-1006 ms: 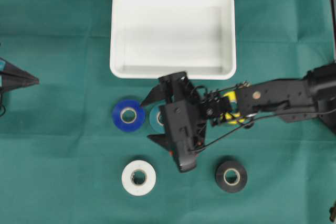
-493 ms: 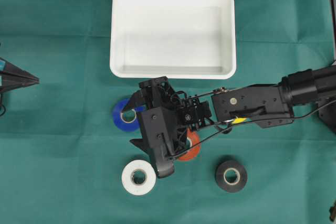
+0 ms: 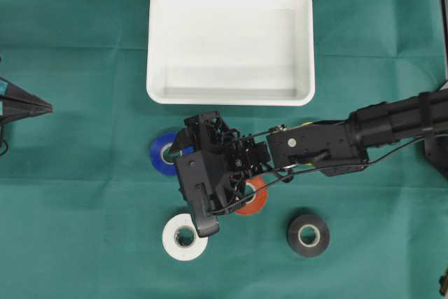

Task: Put the tape into the white case with the right arm.
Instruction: 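Move the right gripper left over the blue tape roll, then lower the right gripper and grasp the blue tape roll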

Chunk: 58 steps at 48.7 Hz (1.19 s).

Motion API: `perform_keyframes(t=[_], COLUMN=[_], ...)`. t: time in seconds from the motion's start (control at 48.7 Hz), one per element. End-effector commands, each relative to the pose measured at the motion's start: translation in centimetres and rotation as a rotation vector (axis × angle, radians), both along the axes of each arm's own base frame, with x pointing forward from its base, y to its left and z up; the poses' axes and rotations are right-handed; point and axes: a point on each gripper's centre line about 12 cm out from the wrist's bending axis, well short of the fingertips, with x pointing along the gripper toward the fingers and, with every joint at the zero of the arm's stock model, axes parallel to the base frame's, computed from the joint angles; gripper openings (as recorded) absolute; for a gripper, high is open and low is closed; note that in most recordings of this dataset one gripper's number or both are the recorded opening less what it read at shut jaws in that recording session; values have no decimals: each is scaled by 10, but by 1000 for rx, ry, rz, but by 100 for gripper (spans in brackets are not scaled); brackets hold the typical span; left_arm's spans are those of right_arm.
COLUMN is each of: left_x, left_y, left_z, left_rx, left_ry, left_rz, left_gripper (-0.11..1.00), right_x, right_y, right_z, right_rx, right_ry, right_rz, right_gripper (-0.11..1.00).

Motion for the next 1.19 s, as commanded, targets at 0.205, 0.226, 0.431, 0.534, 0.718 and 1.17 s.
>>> perform_keyframes(t=[0.205, 0.226, 0.431, 0.534, 0.718, 1.17], left_x=[1, 1, 1, 1, 1, 1], left_y=[0, 0, 0, 0, 0, 0], left_z=[4, 4, 4, 3, 3, 3], left_rx=[-1, -1, -1, -1, -1, -1], left_ry=[-11, -11, -9, -8, -9, -9], left_rz=[1, 1, 1, 1, 1, 1], left_gripper=[1, 1, 1, 1, 1, 1], right_x=[10, 11, 15, 17, 17, 18], right_y=[3, 3, 3, 3, 1, -6], right_z=[-3, -4, -15, -18, -20, -31], right_rx=[7, 7, 2, 0, 0, 59], right_ry=[-17, -16, 4, 9, 13, 87], right_rz=[2, 2, 2, 1, -4, -102], right_gripper=[61, 61, 61, 61, 61, 61])
